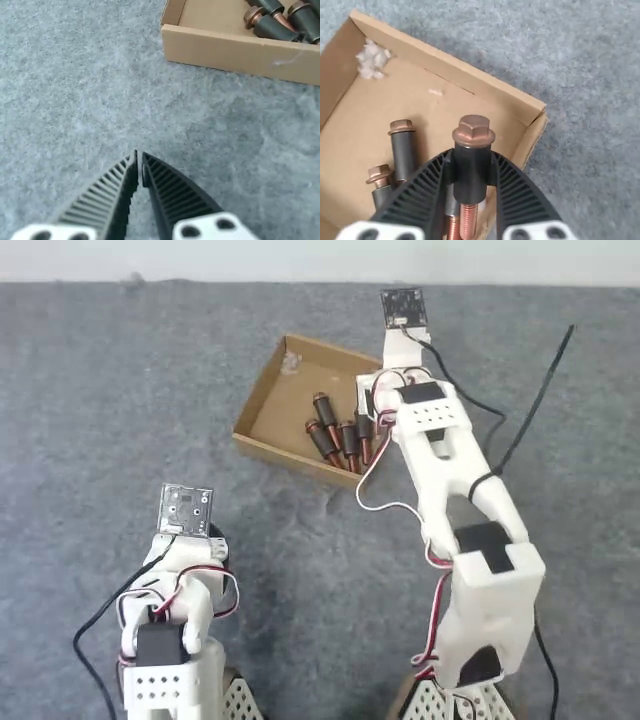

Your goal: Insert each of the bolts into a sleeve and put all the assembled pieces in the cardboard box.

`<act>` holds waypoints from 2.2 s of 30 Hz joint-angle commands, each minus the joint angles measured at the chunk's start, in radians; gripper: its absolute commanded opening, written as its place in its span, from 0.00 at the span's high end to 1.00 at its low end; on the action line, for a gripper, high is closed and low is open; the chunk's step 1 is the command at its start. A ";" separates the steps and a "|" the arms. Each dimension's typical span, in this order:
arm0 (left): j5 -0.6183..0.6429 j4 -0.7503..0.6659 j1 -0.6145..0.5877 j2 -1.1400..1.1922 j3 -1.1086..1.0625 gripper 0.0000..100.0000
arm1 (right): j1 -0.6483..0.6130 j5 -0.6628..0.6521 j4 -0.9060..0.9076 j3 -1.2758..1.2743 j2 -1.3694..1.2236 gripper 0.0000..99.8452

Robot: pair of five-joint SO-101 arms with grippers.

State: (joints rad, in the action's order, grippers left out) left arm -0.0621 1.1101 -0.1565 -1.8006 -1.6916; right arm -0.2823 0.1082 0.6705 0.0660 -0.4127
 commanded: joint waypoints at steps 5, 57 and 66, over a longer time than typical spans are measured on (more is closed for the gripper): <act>-0.009 0.005 -0.009 -0.020 0.007 0.99 | 0.019 0.014 -0.001 0.124 -0.091 0.99; -0.012 0.003 -0.008 -0.020 0.007 0.99 | 0.119 0.006 0.188 -1.257 1.748 0.99; -0.011 0.005 -0.006 -0.020 0.007 0.99 | 0.219 0.006 0.182 -1.657 2.101 0.99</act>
State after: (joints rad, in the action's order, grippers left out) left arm -0.0637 1.1101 -0.1565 -1.8006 -1.6916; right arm -0.0752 0.1082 0.8730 -1.5113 1.5819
